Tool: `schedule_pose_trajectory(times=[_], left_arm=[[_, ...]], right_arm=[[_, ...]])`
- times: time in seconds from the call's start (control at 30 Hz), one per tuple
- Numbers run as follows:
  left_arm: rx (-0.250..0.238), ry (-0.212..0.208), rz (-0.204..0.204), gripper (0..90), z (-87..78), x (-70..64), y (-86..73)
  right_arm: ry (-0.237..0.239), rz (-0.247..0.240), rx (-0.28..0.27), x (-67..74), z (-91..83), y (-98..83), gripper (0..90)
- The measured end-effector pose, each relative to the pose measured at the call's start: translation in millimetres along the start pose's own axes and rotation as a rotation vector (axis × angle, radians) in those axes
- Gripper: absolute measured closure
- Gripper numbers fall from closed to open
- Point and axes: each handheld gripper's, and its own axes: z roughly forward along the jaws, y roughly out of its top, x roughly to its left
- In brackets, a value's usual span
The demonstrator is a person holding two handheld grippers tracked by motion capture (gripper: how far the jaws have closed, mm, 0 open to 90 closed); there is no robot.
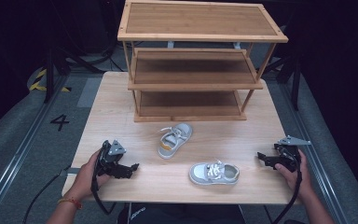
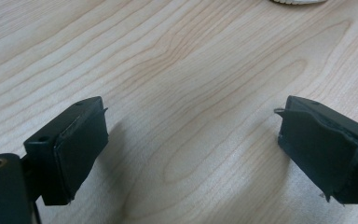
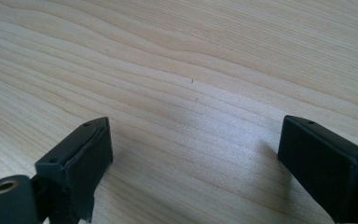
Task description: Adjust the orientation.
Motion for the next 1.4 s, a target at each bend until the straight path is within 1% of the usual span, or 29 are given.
schedule_pose_trajectory(times=[0.03, 0.07, 0.17, 0.2, 0.23, 0.27, 0.3, 0.37, 0.4, 0.47, 0.5, 0.53, 0.57, 0.63, 0.67, 0.73, 0.8, 0.87, 0.9, 0.93, 0.97, 1.03, 1.13, 1.23, 1.3, 1.33, 1.4], left_arm=[[-0.001, -0.013, 0.002, 7.8, 0.9, 0.6, 0.7], [0.002, -0.012, 0.011, 7.2, 1.2, 1.5, 1.2], [0.006, -0.014, 0.006, 6.1, 1.7, 1.2, 1.9], [0.009, -0.015, 0.015, 5.9, 3.2, 0.6, 3.9], [0.009, -0.015, 0.015, 5.9, 3.2, 0.6, 3.9], [0.020, -0.020, 0.013, 6.0, 3.7, -0.1, 5.8], [0.029, -0.022, 0.022, 6.2, 3.4, 0.0, 7.1], [0.031, -0.025, 0.020, 8.4, 2.8, -0.7, 7.4], [0.030, -0.029, 0.038, 9.6, 1.6, -1.0, 7.4], [0.015, -0.017, 0.054, 13.1, 0.1, -5.1, 6.4], [0.018, -0.018, 0.089, 15.8, -1.1, -6.1, 7.4], [0.036, -0.041, 0.105, 16.0, -1.6, -7.4, 8.6], [0.040, -0.067, 0.132, 15.8, -2.4, -8.4, 10.5], [0.036, -0.115, 0.172, 15.9, -4.4, -10.6, 13.5], [0.032, -0.117, 0.183, 16.4, -5.2, -11.7, 15.9], [0.018, -0.104, 0.196, 18.3, -5.4, -13.9, 22.4], [0.005, -0.117, 0.207, 17.6, -4.8, -16.0, 29.8], [0.003, -0.122, 0.245, 19.1, -4.4, -22.3, 41.6], [-0.005, -0.131, 0.263, 19.8, -3.8, -25.9, 48.4], [-0.005, -0.131, 0.263, 19.9, -3.8, -25.9, 48.4], [-0.010, -0.132, 0.272, 19.9, -2.9, -29.2, 53.7], [-0.008, -0.163, 0.294, 18.2, 0.0, -36.2, 64.0], [-0.010, -0.165, 0.327, 19.3, 6.3, -44.6, 77.1], [-0.002, -0.159, 0.333, 19.4, 11.2, -46.2, 86.4], [-0.012, -0.167, 0.328, 19.5, 14.2, -45.7, 91.6], [-0.016, -0.163, 0.330, 19.7, 15.8, -45.6, 93.9], [-0.019, -0.173, 0.333, 19.7, 19.9, -46.0, 97.9]], right_arm=[[0.000, 0.000, 0.000, 0.0, 0.0, 0.0, 10.3], [0.000, 0.000, 0.000, 0.0, 0.0, 0.0, 10.3], [0.004, -0.003, 0.000, -0.2, -0.2, -0.2, 10.3], [0.005, -0.010, 0.001, -0.5, -0.3, -0.5, 10.3], [0.005, -0.010, 0.001, -0.5, -0.3, -0.5, 10.3], [0.007, -0.010, 0.001, -0.4, -0.4, -0.5, 10.3], [0.007, -0.010, 0.001, -0.4, -0.4, -0.5, 10.3], [0.007, -0.010, 0.000, -0.4, -0.4, -0.5, 10.3], [0.007, -0.010, 0.000, -0.4, -0.4, -0.5, 10.3], [0.007, -0.010, 0.001, -0.4, -0.4, -0.5, 10.3], [0.007, -0.010, 0.001, -0.4, -0.4, -0.5, 10.3], [0.008, -0.011, 0.001, -0.5, -0.4, -0.5, 10.3], [0.009, -0.012, 0.001, -0.6, -0.4, -0.4, 10.3], [0.010, -0.012, 0.001, -0.6, -0.4, -0.4, 10.3], [0.011, -0.013, 0.002, -0.7, -0.4, -0.4, 10.3], [0.012, -0.013, 0.002, -0.7, -0.4, -0.4, 10.3], [0.013, -0.013, 0.001, -0.8, -0.4, -0.3, 10.3], [0.013, -0.015, 0.002, -0.8, -0.3, -0.4, 10.3], [0.013, -0.014, 0.002, -0.8, -0.4, -0.4, 10.3], [0.013, -0.014, 0.002, -0.8, -0.4, -0.4, 10.3], [0.013, -0.014, 0.002, -0.8, -0.4, -0.4, 10.3], [0.014, -0.014, 0.002, -0.8, -0.4, -0.3, 10.3], [0.013, -0.014, 0.001, -0.8, -0.4, -0.3, 10.3], [0.013, -0.014, 0.002, -0.8, -0.3, -0.4, 10.3], [0.013, -0.014, 0.002, -0.8, -0.4, -0.4, 10.3], [0.013, -0.015, 0.002, -0.8, -0.3, -0.4, 10.3], [0.013, -0.014, 0.002, -0.8, -0.3, -0.4, 10.3]])
